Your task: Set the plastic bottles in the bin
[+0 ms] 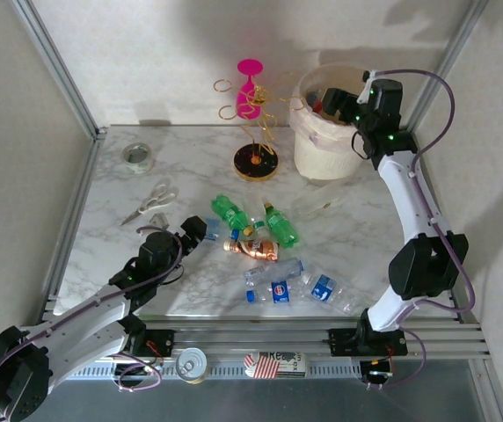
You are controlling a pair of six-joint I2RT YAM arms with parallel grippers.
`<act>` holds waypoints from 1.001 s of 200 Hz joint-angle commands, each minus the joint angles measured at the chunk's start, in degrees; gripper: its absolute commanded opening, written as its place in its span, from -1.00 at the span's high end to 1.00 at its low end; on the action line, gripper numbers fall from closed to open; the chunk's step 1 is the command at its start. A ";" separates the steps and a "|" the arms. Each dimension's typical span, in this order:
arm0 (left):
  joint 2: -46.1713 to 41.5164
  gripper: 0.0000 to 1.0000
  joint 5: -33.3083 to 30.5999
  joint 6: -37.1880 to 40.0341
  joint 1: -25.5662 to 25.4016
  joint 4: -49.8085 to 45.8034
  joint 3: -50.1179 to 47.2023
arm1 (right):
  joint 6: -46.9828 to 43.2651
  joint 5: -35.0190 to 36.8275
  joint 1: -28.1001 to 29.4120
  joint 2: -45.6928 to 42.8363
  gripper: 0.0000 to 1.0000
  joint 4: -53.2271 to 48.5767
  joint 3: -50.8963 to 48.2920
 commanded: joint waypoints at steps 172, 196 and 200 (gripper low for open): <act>8.75 -0.99 3.72 3.11 0.57 7.66 2.99 | 20.58 14.42 30.39 -31.10 -0.76 -26.61 -43.28; 8.93 -0.99 3.76 3.63 0.57 7.36 3.33 | 24.69 15.80 36.42 -30.25 -0.73 -30.93 -45.12; 8.97 -0.99 3.75 3.68 0.57 7.34 3.41 | 25.45 16.26 37.41 -29.95 -0.74 -32.23 -45.04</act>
